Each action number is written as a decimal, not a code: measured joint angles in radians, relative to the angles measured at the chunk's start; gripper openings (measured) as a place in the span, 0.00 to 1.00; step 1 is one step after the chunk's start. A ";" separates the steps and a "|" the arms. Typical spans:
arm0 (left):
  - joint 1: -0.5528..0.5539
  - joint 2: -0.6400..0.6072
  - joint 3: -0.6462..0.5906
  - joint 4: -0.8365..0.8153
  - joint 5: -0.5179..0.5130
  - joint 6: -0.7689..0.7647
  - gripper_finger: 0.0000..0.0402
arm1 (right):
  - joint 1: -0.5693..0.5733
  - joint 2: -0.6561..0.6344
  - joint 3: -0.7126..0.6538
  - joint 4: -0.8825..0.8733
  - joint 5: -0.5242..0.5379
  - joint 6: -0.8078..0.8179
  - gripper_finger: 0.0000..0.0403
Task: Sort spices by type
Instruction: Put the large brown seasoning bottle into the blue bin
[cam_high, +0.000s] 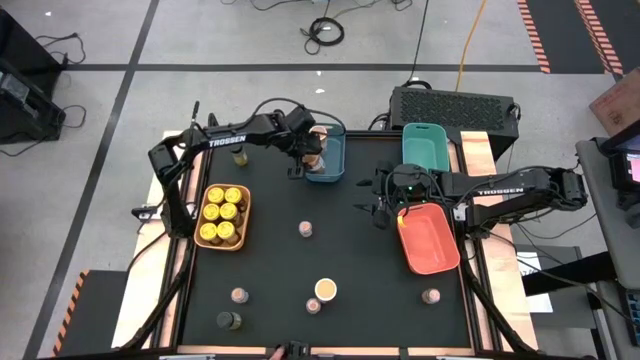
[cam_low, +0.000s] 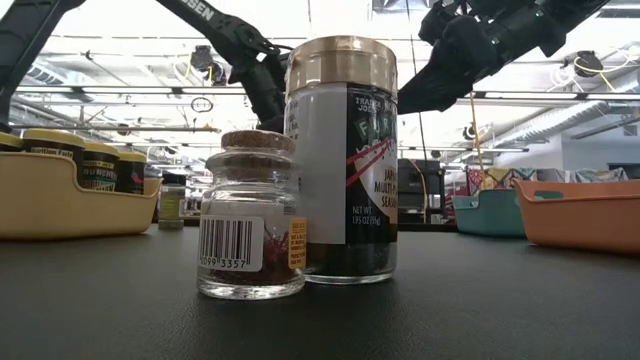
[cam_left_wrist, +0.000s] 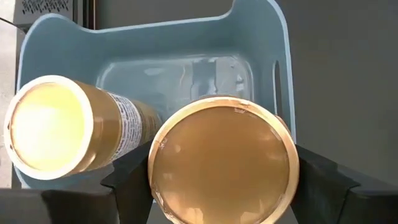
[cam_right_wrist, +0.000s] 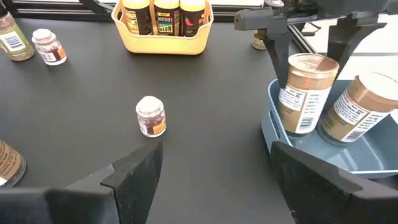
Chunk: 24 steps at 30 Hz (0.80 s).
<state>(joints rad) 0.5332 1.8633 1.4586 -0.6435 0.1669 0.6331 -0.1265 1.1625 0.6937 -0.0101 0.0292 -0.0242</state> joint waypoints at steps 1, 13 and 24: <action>-0.003 0.000 0.000 0.004 -0.001 0.000 0.75 | 0.000 0.000 0.000 0.000 0.000 0.004 0.73; -0.030 -0.001 0.000 0.013 -0.118 -0.021 0.86 | 0.000 0.000 0.000 0.000 0.000 0.006 0.73; -0.030 -0.001 0.097 -0.011 -0.052 -0.028 0.86 | 0.000 0.000 0.000 -0.001 0.000 0.012 0.73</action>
<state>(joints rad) 0.5034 1.8622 1.5555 -0.6547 0.1151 0.6049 -0.1265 1.1629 0.6937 -0.0109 0.0291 -0.0124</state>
